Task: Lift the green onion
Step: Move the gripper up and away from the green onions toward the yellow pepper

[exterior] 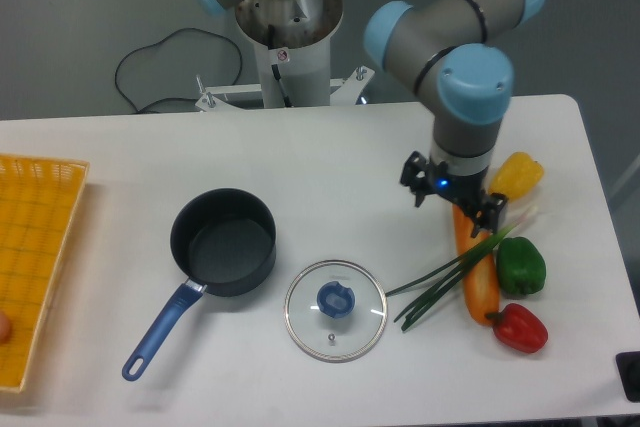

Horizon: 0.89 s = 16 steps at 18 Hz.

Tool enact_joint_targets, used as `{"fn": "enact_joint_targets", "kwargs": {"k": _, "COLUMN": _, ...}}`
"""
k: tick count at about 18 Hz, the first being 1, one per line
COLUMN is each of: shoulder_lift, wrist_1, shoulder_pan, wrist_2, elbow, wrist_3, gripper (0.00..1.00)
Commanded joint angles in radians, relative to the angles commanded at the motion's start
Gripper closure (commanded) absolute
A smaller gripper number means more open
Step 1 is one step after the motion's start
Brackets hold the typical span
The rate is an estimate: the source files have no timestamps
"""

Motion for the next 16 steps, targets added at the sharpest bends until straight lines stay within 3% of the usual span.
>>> {"fn": "enact_joint_targets", "kwargs": {"k": 16, "shoulder_lift": -0.028, "wrist_1": 0.005, "shoulder_pan": 0.118, "wrist_2": 0.014, "elbow": -0.006, "wrist_3": 0.043, "gripper": 0.0}}
